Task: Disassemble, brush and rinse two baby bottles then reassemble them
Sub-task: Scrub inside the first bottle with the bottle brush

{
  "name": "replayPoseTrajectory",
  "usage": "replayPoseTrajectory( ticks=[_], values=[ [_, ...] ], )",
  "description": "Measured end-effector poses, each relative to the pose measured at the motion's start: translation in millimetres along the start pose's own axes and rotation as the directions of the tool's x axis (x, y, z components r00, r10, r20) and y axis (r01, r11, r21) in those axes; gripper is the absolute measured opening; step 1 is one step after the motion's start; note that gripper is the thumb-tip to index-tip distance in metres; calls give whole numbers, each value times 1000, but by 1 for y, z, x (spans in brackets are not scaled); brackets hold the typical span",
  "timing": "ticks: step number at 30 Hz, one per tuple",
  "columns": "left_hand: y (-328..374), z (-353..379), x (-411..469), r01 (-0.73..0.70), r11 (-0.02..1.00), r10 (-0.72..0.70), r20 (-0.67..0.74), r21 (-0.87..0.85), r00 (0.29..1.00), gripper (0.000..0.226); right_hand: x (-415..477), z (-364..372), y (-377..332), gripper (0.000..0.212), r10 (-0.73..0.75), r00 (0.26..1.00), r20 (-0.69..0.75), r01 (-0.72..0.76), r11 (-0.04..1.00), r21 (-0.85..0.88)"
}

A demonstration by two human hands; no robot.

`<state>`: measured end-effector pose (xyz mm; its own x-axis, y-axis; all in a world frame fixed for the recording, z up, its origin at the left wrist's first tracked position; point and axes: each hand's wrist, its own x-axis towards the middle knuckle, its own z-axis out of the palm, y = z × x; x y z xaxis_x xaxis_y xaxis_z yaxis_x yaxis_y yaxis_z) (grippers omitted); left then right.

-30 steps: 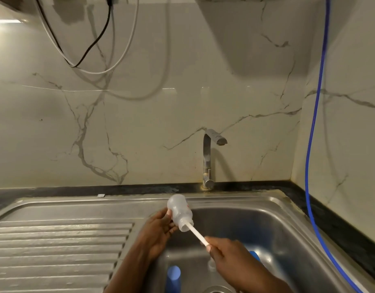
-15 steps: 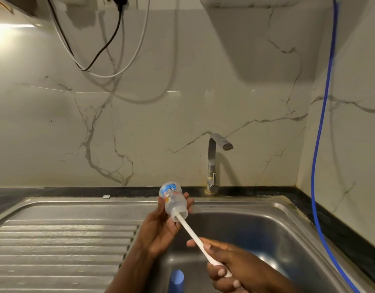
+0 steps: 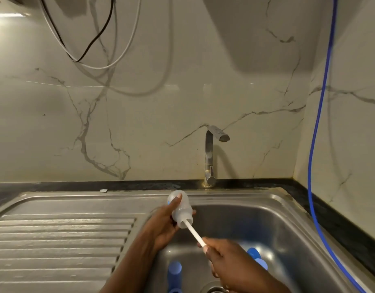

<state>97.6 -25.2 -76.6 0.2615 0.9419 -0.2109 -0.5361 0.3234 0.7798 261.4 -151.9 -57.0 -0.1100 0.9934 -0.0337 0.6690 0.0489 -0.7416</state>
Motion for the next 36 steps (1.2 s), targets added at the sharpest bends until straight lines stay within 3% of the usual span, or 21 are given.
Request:
replayPoseTrajectory(
  ticks=[1, 3, 5, 6, 7, 8, 9, 10, 11, 12, 15, 19, 21, 23, 25, 27, 28, 30, 32, 34, 36],
  values=[
    [2, -2, -1, -5, 994, 10, 42, -106, 999, 76, -1, -5, -4, 21, 58, 991, 120, -85, 967, 239],
    [10, -8, -7, 21, 952, 48, 217, -306, 975, 87, -4, -17, -15, 27, 74, 923, 377, -313, 715, 626],
    [16, -12, -11, 42, 931, 87, 333, -362, 939, 87, -9, -25, -21, 32, -3, 861, 508, -434, 517, 738],
    [16, -13, -11, 43, 935, 86, 342, -353, 936, 86, -9, -27, -23, 33, 1, 858, 514, -441, 516, 734],
    [13, -14, -8, 25, 949, 73, 296, -314, 952, 86, -6, -25, -22, 32, 39, 882, 470, -397, 598, 696],
    [7, -15, -5, -7, 971, 59, 209, -239, 976, 80, -4, -20, -20, 31, 80, 928, 363, -292, 760, 581],
    [1, -16, -2, -51, 991, 64, 102, -127, 993, 68, -1, -14, -15, 29, 112, 974, 198, -180, 912, 368],
    [-4, -15, 1, -95, 995, 95, 8, -9, 995, 52, 1, -10, -10, 30, 80, 997, 6, -80, 992, 97],
    [-7, -15, 2, -120, 990, 122, -30, 80, 992, 41, 1, -6, -3, 30, 15, 992, -128, -30, 993, -115],
    [-9, -16, 5, -115, 986, 119, -30, 118, 992, 35, 1, -4, 2, 29, -3, 982, -191, -39, 975, -217],
    [-4, -8, 1, -29, 994, 28, 17, 106, 999, 43, 6, 1, 13, 24, -30, 976, -215, -38, 952, -304],
    [-6, 3, -2, -59, 968, 62, -5, 245, 998, 52, 8, -1, 20, 19, -91, 976, -198, 19, 941, -338],
    [-5, 2, -2, -49, 985, 51, -3, 165, 999, 63, 3, -1, 14, 21, -103, 983, -152, 67, 972, -225],
    [-1, -4, -2, -12, 997, 19, 85, -73, 996, 86, -2, -7, 1, 22, -3, 1000, 7, 2, 982, 191],
    [5, -11, -2, 35, 956, 38, 241, -292, 970, 107, -5, -15, -13, 25, 73, 959, 274, -227, 779, 584],
    [7, -14, -6, 61, 927, 68, 324, -370, 944, 102, -8, -20, -18, 28, 36, 914, 405, -333, 636, 696],
    [6, -14, -7, 61, 936, 56, 318, -347, 946, 90, -7, -21, -19, 29, 38, 908, 417, -343, 639, 688],
    [1, -15, 0, 11, 980, 24, 173, -199, 985, 62, -4, -18, -18, 28, 108, 951, 291, -258, 795, 548],
    [-6, -15, 6, -73, 997, 75, -29, 37, 997, 36, -2, -10, -9, 27, 103, 994, -24, -99, 987, 124],
    [-9, -13, 9, -81, 989, 90, -69, 125, 994, 21, -3, -3, -2, 26, -19, 978, -206, -22, 981, -195],
    [-7, -6, 4, -8, 997, 9, -17, 72, 1000, 29, -4, 0, 0, 24, -48, 972, -232, -18, 962, -274]
  ],
)
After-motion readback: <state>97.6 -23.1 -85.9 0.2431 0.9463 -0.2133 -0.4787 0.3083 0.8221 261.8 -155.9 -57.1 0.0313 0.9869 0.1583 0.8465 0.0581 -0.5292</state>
